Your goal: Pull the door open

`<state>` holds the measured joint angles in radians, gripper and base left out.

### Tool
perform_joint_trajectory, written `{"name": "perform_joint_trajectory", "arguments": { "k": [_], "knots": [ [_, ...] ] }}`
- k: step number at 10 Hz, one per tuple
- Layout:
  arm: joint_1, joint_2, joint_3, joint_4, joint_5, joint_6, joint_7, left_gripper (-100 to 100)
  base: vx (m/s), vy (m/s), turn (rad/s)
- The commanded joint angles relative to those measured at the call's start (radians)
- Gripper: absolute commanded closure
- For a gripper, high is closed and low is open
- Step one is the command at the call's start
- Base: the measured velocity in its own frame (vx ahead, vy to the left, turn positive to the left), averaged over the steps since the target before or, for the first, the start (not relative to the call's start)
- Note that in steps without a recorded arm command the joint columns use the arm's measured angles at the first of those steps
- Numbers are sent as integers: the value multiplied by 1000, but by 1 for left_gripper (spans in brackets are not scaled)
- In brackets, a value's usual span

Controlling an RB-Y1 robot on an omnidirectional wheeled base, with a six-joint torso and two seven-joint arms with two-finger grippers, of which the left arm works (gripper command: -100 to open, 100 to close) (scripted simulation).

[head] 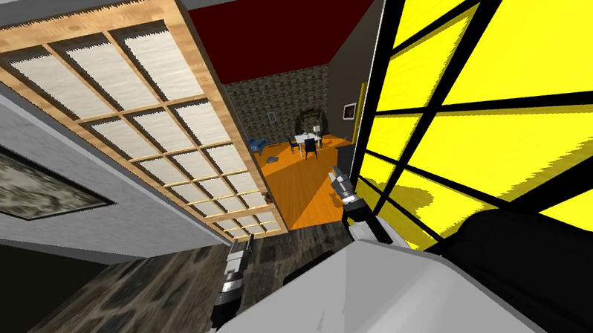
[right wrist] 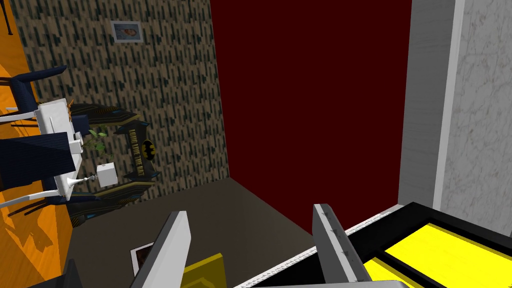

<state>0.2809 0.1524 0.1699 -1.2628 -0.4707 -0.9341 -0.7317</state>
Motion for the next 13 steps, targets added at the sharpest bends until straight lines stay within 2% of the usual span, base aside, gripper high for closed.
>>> {"name": "perform_joint_trajectory", "arguments": {
  "k": [1,3,5,6,9,13],
  "knots": [
    [-5,3,5,30,-13,-14,-19,-100,98,-29,17],
    [-11,5,10,63,-29,-27,-39,-100,91,-21,20],
    [-23,8,19,128,-62,-53,-80,-100,163,-48,33],
    [-25,9,21,142,-68,-59,-89,-100,162,-80,31],
    [-41,13,33,225,-110,-92,-141,-100,171,-36,43],
    [-51,16,41,281,-137,-115,-176,-100,135,-33,31]
  ]
}}
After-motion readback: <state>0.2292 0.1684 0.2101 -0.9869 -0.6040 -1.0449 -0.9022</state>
